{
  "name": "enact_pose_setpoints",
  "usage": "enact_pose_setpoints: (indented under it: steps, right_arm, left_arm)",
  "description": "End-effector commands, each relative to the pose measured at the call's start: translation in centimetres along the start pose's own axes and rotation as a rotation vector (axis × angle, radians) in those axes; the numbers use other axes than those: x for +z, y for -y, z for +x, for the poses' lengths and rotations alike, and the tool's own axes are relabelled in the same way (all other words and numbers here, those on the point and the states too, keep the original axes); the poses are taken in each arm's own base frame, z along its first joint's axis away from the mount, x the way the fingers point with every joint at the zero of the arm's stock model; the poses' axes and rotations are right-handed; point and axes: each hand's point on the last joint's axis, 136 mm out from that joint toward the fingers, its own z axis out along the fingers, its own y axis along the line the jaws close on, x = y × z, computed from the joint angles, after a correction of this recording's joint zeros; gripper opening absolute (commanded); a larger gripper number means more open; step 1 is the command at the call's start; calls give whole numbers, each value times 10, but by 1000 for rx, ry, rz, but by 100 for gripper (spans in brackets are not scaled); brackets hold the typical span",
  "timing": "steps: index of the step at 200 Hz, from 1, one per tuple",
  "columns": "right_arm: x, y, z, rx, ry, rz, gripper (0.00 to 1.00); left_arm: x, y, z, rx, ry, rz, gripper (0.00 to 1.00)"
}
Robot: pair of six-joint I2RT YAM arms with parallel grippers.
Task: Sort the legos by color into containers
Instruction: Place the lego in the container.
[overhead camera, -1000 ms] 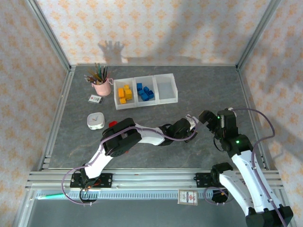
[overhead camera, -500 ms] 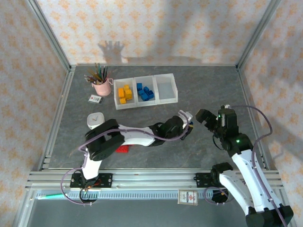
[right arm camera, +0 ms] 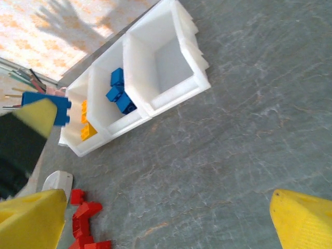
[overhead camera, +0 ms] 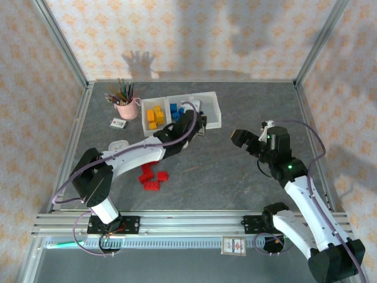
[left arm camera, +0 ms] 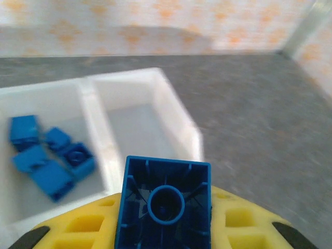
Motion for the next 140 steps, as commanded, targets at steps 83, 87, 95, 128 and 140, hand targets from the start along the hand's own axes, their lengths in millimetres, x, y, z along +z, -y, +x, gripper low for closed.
enact_pose_setpoints:
  steps: [83,87,95,128,140]
  right_arm:
    - [29,-28,-1,-43,-9,-93,100]
    - [30,-28,0,-42,-11,-90,100]
    - [30,-28,0,-44,-12,-91,100]
    - [32,-27,2,-54,-18,-82,100]
    - [33,-28,2,-57,-20,-81,100]
  left_arm:
    - [121,-95,5,-46,-164,-312,26]
    - [123,-96,4,-42,-164,-319,27]
    - [127,-97,3,-35,-165,-333,33]
    - [127,-102,-4,-31,-166,-357,54]
    - [123,-102,-10,-36,-160,-352,58]
